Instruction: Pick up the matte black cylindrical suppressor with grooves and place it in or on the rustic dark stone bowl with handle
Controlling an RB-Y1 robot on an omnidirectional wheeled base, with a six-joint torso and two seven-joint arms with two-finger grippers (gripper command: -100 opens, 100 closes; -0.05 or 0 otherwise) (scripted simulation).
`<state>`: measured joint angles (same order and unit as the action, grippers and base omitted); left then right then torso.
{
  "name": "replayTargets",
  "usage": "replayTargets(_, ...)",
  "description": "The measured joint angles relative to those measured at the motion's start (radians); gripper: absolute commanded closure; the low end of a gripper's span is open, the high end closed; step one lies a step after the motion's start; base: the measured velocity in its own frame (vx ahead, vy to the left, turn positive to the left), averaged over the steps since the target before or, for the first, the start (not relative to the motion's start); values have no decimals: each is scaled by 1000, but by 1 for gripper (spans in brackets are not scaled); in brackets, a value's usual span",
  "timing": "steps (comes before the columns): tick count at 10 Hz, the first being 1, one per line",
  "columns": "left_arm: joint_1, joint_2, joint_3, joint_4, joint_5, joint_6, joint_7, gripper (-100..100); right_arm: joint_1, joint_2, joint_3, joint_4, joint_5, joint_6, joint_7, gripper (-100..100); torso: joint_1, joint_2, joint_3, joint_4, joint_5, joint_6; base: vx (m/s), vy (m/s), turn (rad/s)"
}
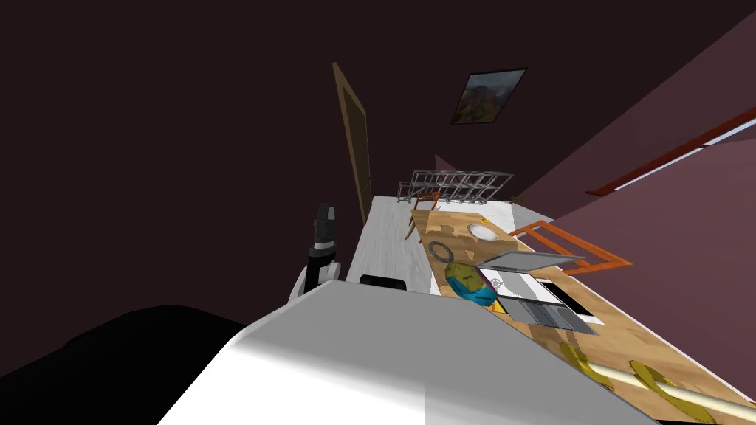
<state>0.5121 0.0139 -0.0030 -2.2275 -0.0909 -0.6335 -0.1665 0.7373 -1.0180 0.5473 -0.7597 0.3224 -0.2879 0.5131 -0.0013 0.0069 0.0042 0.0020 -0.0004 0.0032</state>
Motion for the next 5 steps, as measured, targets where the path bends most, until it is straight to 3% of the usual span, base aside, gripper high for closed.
replayTargets(1, 0, 0, 0, 0, 0, 0, 0, 0, 15, 5, -5, -20, 1, 15, -12, -100, 0, -2, -1, 0, 0, -1, -74, -20, 279)
replayTargets(2, 0, 0, 0, 0, 0, 0, 0, 0, 28, 17, -16, -24, 3, 26, -23, -100, -1, -2, -1, -1, 0, -1, -36, -15, 51)
replayTargets(3, 0, 0, 0, 0, 0, 0, 0, 0, 29, 18, -17, -23, 3, 27, -25, 100, -1, -4, -2, -1, 0, 0, -6, 0, -13)
replayTargets(5, 0, 0, 0, 0, 0, 0, 0, 0, 29, 19, -17, -24, 3, 26, -26, 100, -1, -6, -4, -2, 0, -1, 0, 0, 0)
